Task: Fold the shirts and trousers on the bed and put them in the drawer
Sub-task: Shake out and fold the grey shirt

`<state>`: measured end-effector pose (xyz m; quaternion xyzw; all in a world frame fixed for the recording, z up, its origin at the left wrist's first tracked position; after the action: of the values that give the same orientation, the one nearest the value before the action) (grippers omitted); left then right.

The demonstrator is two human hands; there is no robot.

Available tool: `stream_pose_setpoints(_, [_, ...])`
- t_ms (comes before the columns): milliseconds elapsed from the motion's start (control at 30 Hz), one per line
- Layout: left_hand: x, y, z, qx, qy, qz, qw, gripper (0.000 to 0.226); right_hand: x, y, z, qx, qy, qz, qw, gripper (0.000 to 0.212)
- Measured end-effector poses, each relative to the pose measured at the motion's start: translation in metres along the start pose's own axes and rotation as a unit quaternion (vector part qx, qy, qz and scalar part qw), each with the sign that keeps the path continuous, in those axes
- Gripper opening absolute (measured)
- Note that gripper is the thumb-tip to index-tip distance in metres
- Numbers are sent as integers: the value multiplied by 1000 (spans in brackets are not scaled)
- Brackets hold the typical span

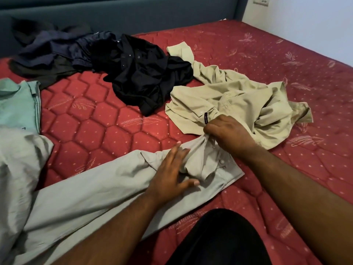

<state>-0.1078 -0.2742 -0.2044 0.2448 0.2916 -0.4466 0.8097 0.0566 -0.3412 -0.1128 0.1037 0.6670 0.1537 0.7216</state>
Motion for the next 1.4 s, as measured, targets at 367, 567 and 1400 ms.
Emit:
stream_pose_setpoints(367, [-20,-2,63,124,214,200,948,9,25,-9,16,401,367,92,834,28])
stream_pose_setpoints(567, [-59,25,107,124,91,216,964,15,22,-6,47,360,339,64,867,29])
stream_pose_setpoints(1400, [-26,118,0,-37,178,23,983,23,87,-5,51,406,185,-122,887,48])
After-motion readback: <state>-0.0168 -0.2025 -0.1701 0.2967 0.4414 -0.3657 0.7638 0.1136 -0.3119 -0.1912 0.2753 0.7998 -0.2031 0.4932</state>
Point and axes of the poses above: each hand's wrist, its own y-axis towards the middle knuckle, its own x-axis out of the palm, z = x × y, the point moved 6 cm from there along y, towards the middle knuckle, and after that the axes turned 7 degrees about -x, right-handed, at the moved point
